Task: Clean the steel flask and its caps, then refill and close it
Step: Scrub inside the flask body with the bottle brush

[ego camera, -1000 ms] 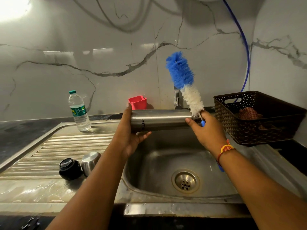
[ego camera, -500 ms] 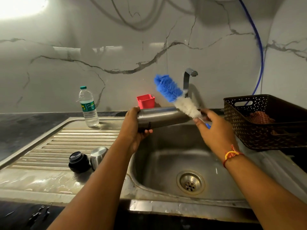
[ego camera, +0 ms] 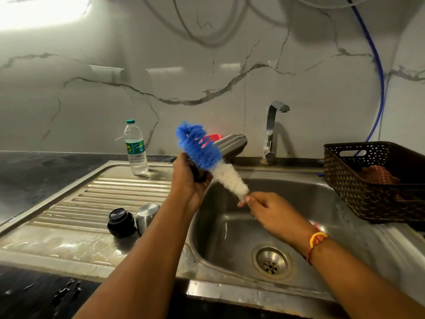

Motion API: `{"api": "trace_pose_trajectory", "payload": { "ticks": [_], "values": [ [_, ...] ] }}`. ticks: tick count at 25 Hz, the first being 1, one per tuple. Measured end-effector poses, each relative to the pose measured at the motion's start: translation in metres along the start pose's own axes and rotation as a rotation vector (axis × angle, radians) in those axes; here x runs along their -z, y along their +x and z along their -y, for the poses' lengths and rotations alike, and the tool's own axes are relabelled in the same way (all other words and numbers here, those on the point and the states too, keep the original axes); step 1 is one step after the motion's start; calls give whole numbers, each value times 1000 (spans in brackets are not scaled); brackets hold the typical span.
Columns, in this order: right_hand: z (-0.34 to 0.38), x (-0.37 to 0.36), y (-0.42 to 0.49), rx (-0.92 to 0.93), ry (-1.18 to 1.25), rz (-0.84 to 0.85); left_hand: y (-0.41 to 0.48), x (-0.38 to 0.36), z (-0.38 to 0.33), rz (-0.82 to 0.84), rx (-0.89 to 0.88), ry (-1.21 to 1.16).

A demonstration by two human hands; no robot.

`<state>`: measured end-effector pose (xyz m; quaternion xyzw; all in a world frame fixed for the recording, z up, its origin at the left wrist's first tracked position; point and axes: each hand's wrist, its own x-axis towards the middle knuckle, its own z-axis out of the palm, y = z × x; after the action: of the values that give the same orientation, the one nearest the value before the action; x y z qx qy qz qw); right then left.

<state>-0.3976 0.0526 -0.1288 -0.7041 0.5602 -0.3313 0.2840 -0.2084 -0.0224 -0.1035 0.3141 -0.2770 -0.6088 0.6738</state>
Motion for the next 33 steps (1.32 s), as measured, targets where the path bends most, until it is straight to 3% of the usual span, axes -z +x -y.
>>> {"api": "trace_pose_trajectory", "payload": {
  "ticks": [4,9,14,17,24,33],
  "values": [
    [4,-7,11,23,-41,-94,-5,-8,16,6,-9,156],
    [-9,-9,7,13,-164,21,-1,-1,2,-1,-22,-67],
    [0,-9,13,-12,-118,0,-7,-8,10,-14,5,57],
    [-6,1,3,-50,-164,82,-3,-1,-7,-15,16,-127],
    [-7,19,3,-61,176,-132,10,8,-12,-96,2,-58],
    [-4,13,-1,-22,239,-53,10,10,-10,-143,-79,26]
  ]
}}
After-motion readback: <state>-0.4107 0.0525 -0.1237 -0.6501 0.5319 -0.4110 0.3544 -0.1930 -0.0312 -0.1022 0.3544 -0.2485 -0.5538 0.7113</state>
